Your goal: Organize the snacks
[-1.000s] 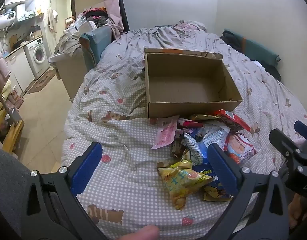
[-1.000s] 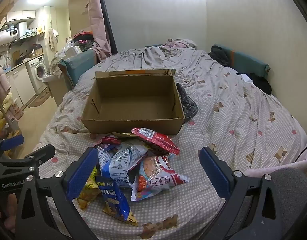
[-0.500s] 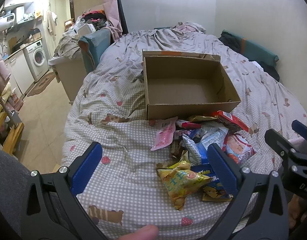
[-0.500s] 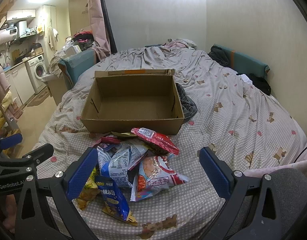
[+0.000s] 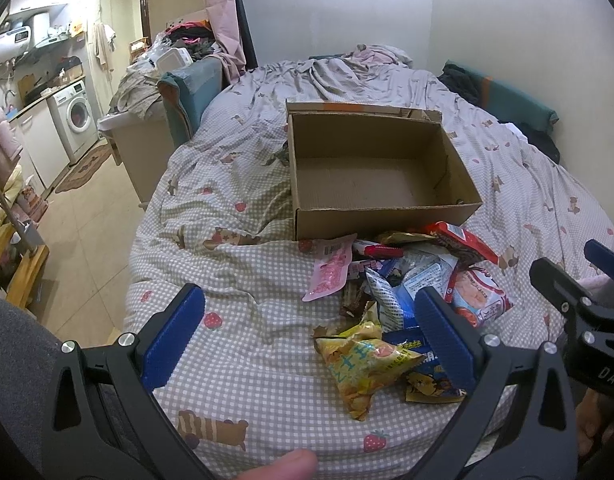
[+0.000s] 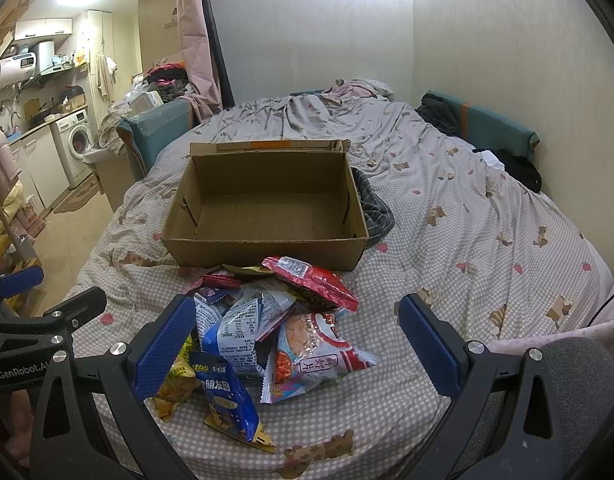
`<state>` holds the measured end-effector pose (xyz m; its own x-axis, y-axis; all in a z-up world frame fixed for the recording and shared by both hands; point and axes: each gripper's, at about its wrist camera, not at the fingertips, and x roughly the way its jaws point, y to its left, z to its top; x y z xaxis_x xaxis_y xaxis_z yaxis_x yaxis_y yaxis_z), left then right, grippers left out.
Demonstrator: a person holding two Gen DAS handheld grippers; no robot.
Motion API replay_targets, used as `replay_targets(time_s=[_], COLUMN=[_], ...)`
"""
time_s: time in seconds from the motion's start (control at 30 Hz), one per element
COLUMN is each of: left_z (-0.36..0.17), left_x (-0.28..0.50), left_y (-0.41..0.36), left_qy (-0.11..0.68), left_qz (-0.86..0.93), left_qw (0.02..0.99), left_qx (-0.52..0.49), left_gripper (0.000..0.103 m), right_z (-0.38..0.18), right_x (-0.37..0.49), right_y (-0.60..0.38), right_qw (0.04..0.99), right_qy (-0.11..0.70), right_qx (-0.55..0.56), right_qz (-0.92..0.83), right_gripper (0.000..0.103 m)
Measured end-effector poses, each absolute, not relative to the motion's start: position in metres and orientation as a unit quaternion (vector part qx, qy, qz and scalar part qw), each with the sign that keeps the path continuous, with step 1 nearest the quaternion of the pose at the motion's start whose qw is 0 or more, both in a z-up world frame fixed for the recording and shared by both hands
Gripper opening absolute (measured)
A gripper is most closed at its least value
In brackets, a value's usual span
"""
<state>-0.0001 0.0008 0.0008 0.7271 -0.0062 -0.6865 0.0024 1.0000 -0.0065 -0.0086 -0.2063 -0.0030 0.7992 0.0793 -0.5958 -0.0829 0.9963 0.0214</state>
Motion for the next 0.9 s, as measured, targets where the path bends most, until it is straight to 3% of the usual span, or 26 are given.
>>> replay_targets(time_s=[0.9], left_z=[0.0052], left_x=[-0.0008], left_y=[0.0019], left_qy=[0.364], left_qz=[-0.003], left_qw=[0.931], left_qx=[-0.006], left_gripper=[0.103], right_z=[-0.0035], right_x=[-0.0092], right_y=[-0.2041], right_qw=[0.949], right_qy=[0.313], right_qx=[-0.005], right_qz=[0.042], right_gripper=[0.103])
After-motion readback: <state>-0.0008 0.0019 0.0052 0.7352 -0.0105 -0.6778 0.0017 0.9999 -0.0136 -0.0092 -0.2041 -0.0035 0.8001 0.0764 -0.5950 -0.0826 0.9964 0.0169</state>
